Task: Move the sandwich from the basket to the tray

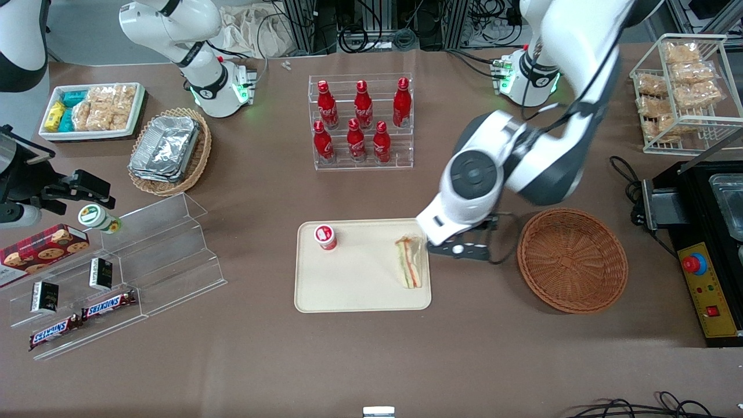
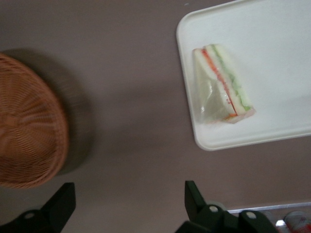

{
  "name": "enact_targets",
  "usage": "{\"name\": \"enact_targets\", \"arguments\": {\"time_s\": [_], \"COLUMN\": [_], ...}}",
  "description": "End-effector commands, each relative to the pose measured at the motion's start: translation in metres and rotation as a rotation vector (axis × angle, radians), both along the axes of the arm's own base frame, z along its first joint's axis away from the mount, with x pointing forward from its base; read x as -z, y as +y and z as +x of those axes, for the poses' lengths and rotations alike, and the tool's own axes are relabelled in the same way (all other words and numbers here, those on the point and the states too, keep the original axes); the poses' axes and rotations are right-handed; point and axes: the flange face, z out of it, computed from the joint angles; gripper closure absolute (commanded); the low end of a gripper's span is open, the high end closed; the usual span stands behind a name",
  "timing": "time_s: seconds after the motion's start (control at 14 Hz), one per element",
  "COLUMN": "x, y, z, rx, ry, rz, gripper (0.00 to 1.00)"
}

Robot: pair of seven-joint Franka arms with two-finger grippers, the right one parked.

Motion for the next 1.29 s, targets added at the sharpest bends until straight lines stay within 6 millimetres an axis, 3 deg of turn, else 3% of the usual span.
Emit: {"name": "enact_targets", "arguments": {"time_s": [0.0,0.21,0.36,0.5,0.71,1.14,1.21], "x": [-0.055,-0.114,-0.132,-0.131,-0.157,-0.162,-0.162], "y": [0.059,0.112,0.144,0.168,0.208,0.236,0.257], "z": [0.000,-0.007,-0.007,-0.006,-0.010,-0.009,-0.006], "rx": [0.033,0.051,-0.010,-0.050,-0.127,-0.165,-0.185], "ry": [-0.006,-0.046,-0.060,-0.030,-0.037,-0.026,-0.023], "rz": [-0.007,0.000,0.025,0.047,0.027,0.013,0.009], "gripper": [0.01,0.01,0.00,0.00,0.00,0.00,0.00]}}
